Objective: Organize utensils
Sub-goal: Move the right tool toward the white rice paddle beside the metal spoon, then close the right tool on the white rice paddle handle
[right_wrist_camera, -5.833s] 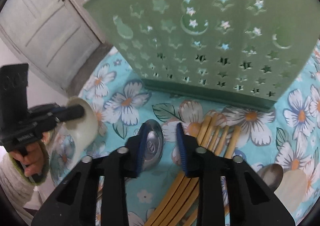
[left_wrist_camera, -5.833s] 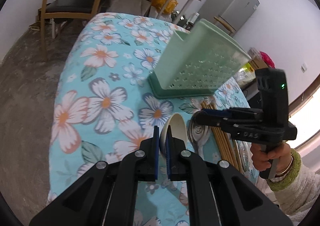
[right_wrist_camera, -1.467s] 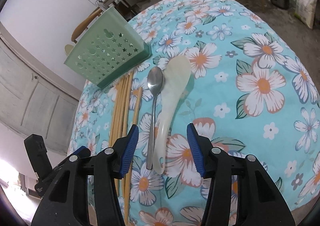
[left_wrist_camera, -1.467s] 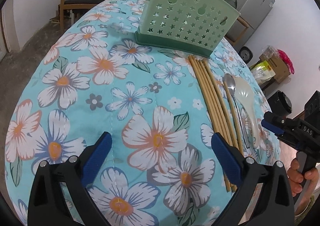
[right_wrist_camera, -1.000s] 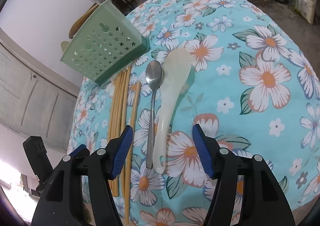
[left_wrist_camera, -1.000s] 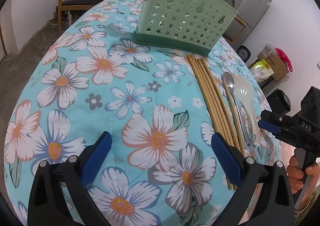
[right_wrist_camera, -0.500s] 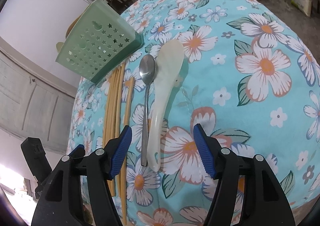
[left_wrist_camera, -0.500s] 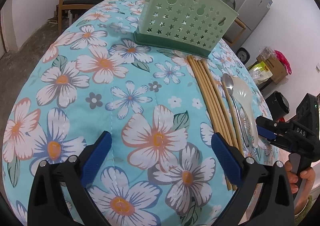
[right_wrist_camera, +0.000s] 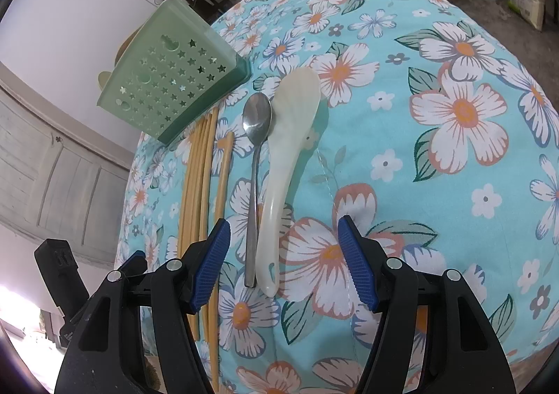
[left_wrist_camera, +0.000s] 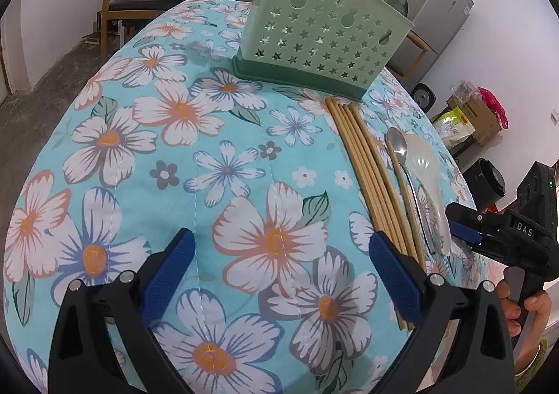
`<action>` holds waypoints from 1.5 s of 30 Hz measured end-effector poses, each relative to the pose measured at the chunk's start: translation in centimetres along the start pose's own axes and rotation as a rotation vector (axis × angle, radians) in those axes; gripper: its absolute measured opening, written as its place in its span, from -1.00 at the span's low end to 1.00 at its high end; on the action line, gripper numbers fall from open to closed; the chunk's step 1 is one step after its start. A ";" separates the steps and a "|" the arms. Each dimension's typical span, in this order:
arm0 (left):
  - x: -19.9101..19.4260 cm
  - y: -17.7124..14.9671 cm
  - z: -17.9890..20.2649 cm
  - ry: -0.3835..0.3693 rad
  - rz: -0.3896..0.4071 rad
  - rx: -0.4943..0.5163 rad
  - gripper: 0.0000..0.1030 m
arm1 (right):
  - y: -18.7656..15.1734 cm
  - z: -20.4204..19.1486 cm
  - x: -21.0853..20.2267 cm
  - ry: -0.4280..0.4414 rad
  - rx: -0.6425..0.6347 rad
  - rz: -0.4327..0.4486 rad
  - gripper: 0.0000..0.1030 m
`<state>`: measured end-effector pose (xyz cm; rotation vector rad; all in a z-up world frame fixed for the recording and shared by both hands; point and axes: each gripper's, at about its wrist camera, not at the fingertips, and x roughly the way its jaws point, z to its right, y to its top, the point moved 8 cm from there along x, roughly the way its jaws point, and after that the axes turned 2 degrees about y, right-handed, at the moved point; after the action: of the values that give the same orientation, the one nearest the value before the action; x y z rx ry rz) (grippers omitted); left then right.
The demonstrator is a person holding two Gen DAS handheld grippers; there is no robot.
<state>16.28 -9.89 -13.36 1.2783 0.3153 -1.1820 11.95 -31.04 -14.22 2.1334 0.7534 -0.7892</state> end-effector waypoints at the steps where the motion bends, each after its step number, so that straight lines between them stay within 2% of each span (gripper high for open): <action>1: 0.0 0.0 0.0 0.000 0.000 0.001 0.89 | 0.0 0.0 0.0 -0.001 -0.001 -0.001 0.19; 7: -0.1 -0.1 0.2 0.007 -0.002 0.019 0.89 | 0.4 -0.4 -0.2 0.003 -0.011 -0.001 0.19; 11: -0.3 -0.4 1.1 0.066 -0.018 0.109 0.89 | 0.7 -0.3 -0.6 0.004 -0.018 0.012 0.19; 13: -0.9 -0.2 1.5 0.069 0.005 0.134 0.89 | 0.9 -0.2 -0.9 -0.001 -0.026 0.019 0.19; 23: -5.7 4.6 5.8 -0.011 0.210 0.221 0.89 | 3.8 1.0 -2.3 -0.008 -0.035 0.076 0.19; 29: -6.2 6.7 8.8 -0.077 0.255 0.256 0.87 | 6.6 0.3 -2.1 -0.001 -0.082 0.089 0.13; 32: -5.7 7.2 10.6 -0.120 0.254 0.274 0.74 | 8.0 0.6 -1.6 -0.021 -0.087 0.094 0.10; 35: -4.3 7.4 11.9 -0.160 0.214 0.267 0.57 | 9.1 1.0 -0.6 -0.010 -0.073 0.079 0.08; 41: -1.7 7.7 13.3 -0.194 0.148 0.243 0.26 | 10.0 1.6 1.7 -0.019 -0.074 0.028 0.00; 45: -0.2 7.6 13.7 -0.217 0.110 0.217 0.06 | 10.1 1.9 2.7 -0.018 -0.083 0.004 -0.17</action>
<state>16.85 -22.65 -4.25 1.3214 -0.0441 -1.2723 20.29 -37.47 -12.92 2.0507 0.7596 -0.7607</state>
